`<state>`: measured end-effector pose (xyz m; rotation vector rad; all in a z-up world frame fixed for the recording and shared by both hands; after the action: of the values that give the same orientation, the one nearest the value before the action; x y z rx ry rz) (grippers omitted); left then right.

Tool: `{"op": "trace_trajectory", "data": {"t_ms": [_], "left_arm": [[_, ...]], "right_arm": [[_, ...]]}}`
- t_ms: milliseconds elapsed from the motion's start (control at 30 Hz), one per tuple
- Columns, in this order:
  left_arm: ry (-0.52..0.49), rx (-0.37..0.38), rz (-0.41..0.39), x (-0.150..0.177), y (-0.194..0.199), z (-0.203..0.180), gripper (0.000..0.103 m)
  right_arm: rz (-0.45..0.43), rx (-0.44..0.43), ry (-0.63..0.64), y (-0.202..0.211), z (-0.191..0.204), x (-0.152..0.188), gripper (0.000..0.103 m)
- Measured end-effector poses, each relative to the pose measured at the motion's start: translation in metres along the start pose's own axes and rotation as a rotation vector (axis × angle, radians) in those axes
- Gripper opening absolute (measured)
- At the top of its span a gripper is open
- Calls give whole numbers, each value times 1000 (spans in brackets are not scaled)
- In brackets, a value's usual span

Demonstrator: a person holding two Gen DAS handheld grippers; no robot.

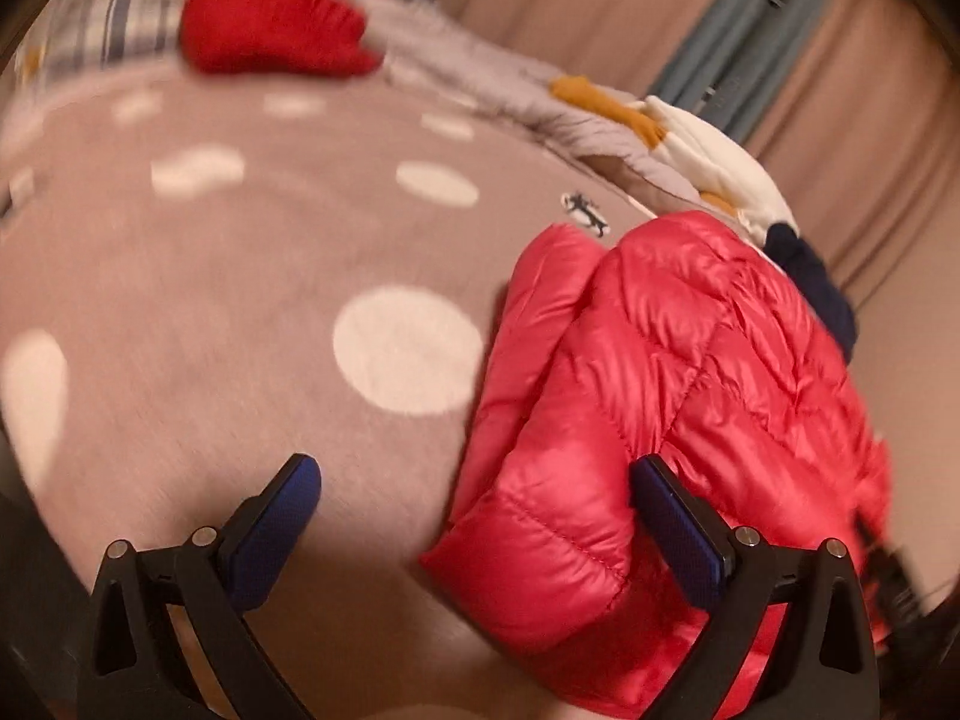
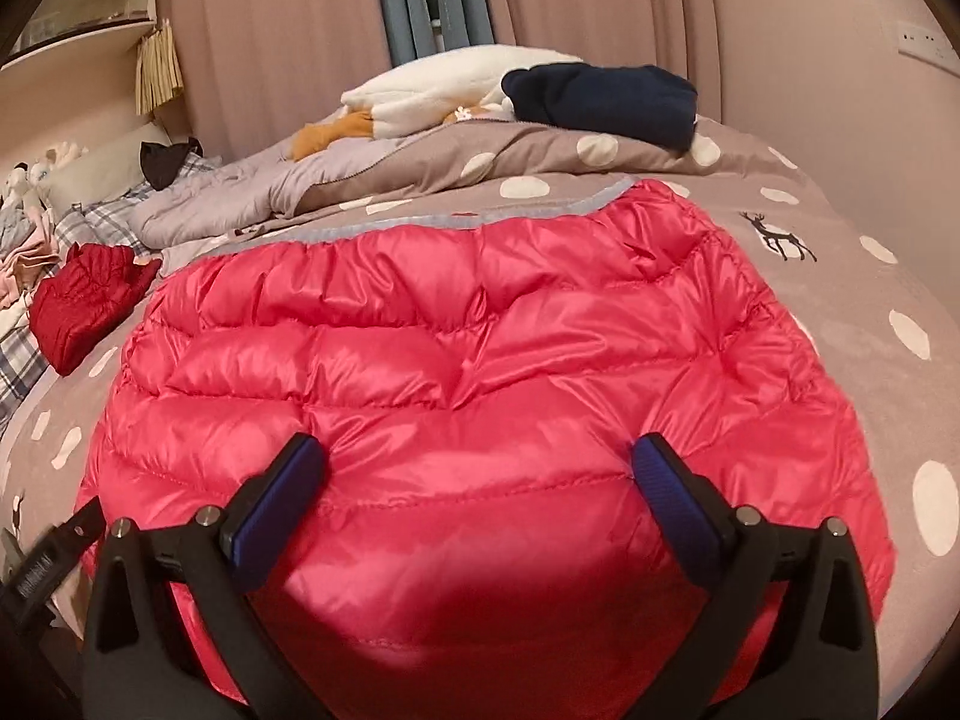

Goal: Fold large clothes

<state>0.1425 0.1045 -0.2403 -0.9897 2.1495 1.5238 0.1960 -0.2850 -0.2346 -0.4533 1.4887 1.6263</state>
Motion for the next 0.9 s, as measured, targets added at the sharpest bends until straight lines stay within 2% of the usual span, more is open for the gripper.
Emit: {"op": "trace_trajectory", "data": {"t_ms": [133, 200, 233, 267, 300, 367, 400, 533, 767, 900], "left_arm": [[-52, 20, 6, -2, -1, -15, 102], [-66, 121, 41, 1, -8, -27, 102], [-67, 217, 86, 6, -15, -38, 102], [-75, 256, 103, 9, -18, -44, 102], [-99, 258, 101, 11, -20, -52, 102], [-152, 213, 59, 14, -23, -65, 102], [-154, 221, 51, 15, -26, -68, 102], [-57, 292, 55, 4, -36, -66, 102], [-38, 265, 28, -1, -43, -64, 102], [-29, 292, 53, -5, -43, -58, 100]], "right_arm": [[1, 45, 98, -11, 7, 12, 103], [3, 63, 151, -22, 9, 19, 103], [11, 62, 147, -26, 7, 20, 103], [14, 62, 147, -27, 6, 19, 103], [17, 62, 150, -28, 5, 19, 103], [19, 70, 161, -31, 5, 20, 103], [20, 78, 168, -33, 4, 20, 103], [22, 107, 191, -36, 5, 21, 103], [13, 104, 183, -34, 5, 22, 103], [8, 107, 182, -32, 7, 24, 103]]}}
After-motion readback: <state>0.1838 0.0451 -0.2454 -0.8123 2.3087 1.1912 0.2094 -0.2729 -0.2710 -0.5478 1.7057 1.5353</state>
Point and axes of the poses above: each gripper's, at about its wrist camera, not at the fingertips, and y roughly against the way its jaws point, z to its left, x to its underside, the point moved 3 cm from there along -y, roughly the way its jaws point, and after that the axes turned 10 degrees about -y, right-handed, at the moved point
